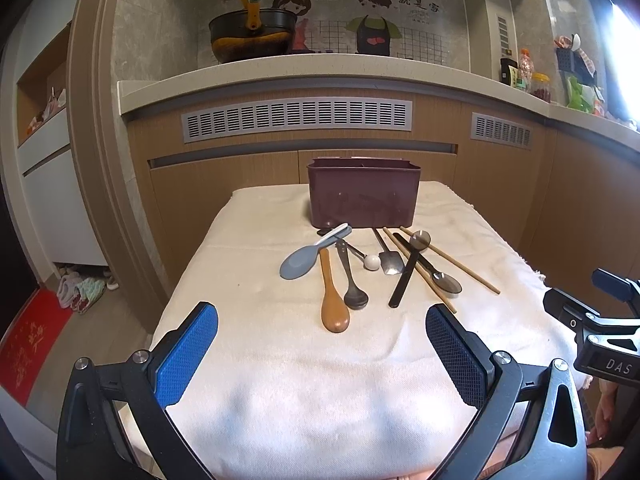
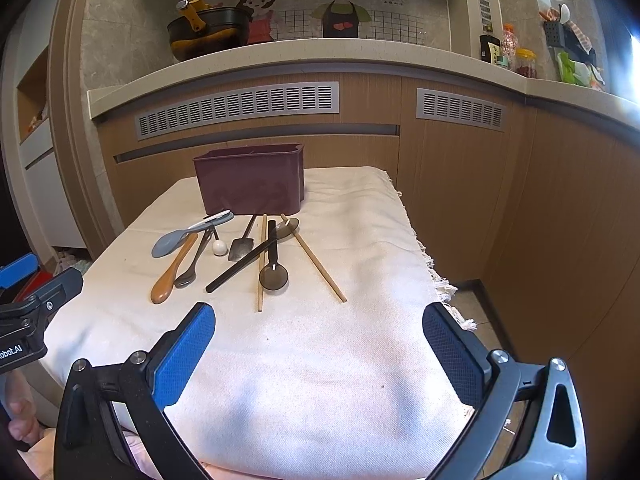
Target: Organize utensils
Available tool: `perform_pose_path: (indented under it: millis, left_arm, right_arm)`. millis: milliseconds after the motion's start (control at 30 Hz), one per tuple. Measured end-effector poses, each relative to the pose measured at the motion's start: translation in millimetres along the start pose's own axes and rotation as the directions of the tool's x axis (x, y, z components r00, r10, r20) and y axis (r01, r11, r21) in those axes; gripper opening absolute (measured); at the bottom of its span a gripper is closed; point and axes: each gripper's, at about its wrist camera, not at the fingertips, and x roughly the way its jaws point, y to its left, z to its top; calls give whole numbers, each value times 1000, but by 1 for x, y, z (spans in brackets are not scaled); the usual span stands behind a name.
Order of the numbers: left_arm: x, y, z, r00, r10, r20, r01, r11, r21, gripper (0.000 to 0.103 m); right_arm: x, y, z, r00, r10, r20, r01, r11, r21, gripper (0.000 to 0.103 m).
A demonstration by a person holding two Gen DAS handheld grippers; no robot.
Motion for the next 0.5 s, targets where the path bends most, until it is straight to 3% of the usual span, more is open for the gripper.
perform_pose_path:
  millis: [500]
  left_arm:
    - [0,1,1,1000,-1,-1,1,1000,0,103]
  right_arm:
    - [2,1,-1,1000,8,-19,-8,1000,-11,103]
